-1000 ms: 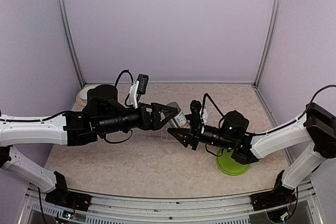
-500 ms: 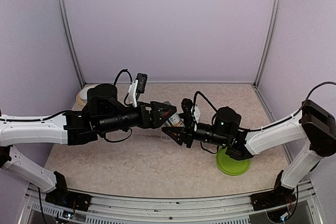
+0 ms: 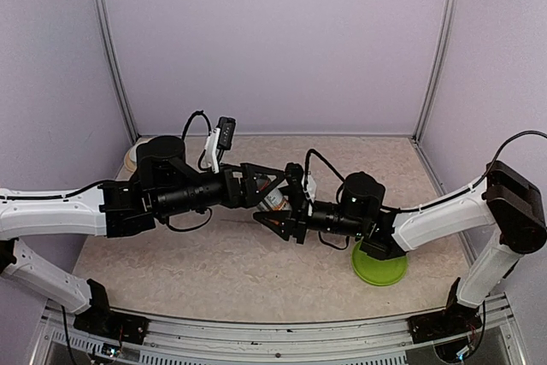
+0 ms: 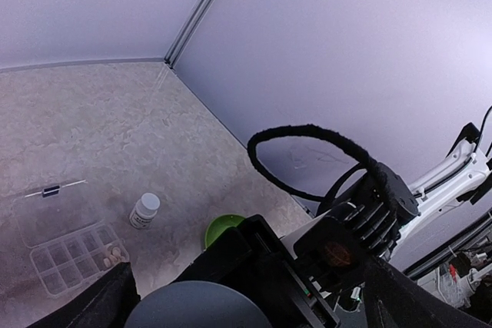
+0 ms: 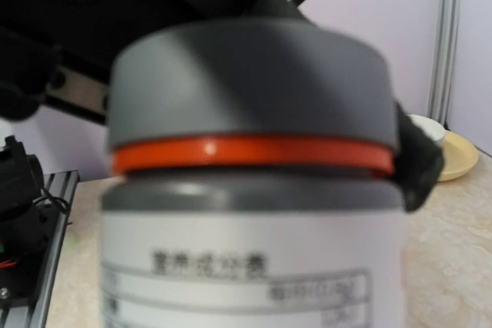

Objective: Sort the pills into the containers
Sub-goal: Screw the lid of the pill bottle onto the pill bottle.

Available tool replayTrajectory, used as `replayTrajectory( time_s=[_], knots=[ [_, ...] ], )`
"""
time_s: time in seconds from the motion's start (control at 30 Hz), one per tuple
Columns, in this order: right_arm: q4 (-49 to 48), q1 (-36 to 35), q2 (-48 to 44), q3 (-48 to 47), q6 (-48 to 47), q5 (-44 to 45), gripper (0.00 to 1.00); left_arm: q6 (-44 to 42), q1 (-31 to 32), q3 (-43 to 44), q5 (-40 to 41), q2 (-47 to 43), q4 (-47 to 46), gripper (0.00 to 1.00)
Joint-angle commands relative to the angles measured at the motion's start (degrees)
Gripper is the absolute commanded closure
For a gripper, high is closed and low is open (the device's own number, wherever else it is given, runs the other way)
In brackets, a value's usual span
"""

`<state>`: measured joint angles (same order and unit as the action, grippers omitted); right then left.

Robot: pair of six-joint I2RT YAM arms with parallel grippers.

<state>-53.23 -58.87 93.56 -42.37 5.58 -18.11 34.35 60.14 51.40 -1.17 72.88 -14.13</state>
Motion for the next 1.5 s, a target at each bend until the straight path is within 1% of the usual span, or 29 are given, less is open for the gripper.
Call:
replayTrajectory(
  time_s=[0.0,0.07,0.13,0.2,0.3,0.4,0.63,0.8,0.97,1.13,1.3,1.37,1.47],
  knots=[
    [1.35,-0.96,-0.78,0.84,-0.90,-0.33,1.00,0.53,0.45,1.30,1.86,-1.82,0.20,0.01],
    [1.42,-0.75,-1.87,1.65,-1.51,1.32,1.00,2.15,0.09,3.65,5.35,-1.21,6.87,0.01],
    [2.19,-0.77,-2.50,1.96,-2.53,3.09,1.00,4.01,-0.60,5.72,7.00,-0.64,12.61,0.01],
    [3.26,-0.72,-2.85,1.92,-3.60,4.77,1.00,5.32,-1.24,6.47,7.02,-0.18,15.69,0.01],
    [4.00,-0.81,-3.01,1.98,-4.40,6.38,1.00,6.84,-2.41,6.43,5.23,0.54,17.50,0.01],
    [3.61,-0.81,-3.54,2.33,-4.47,6.98,1.00,7.03,-2.98,6.27,3.72,1.19,17.47,0.01],
    [2.97,-0.98,-4.78,3.43,-5.10,8.46,1.00,7.20,-3.45,6.21,2.21,1.76,17.33,0.17],
    [4.55,-1.48,-4.71,2.86,-6.42,11.29,1.00,7.52,-3.54,6.62,2.93,1.93,18.34,0.20],
    [5.37,-1.85,-4.66,2.49,-6.64,14.76,1.00,8.01,-3.54,7.03,1.24,2.86,18.44,0.22],
    [6.38,-2.36,-3.99,1.69,-7.11,15.54,1.00,8.01,-3.51,7.10,0.47,3.49,18.21,0.25],
    [7.04,-2.82,-3.30,0.97,-7.56,15.78,1.00,7.57,-3.54,7.01,-0.24,3.44,17.15,0.38],
    [7.08,-2.87,-3.23,0.95,-7.76,15.63,1.00,7.33,-3.54,6.96,-0.17,3.57,16.98,0.42],
    [7.17,-2.92,-3.21,0.81,-7.66,15.22,1.00,6.59,-3.63,6.51,-0.99,3.54,15.84,0.51]
  ],
)
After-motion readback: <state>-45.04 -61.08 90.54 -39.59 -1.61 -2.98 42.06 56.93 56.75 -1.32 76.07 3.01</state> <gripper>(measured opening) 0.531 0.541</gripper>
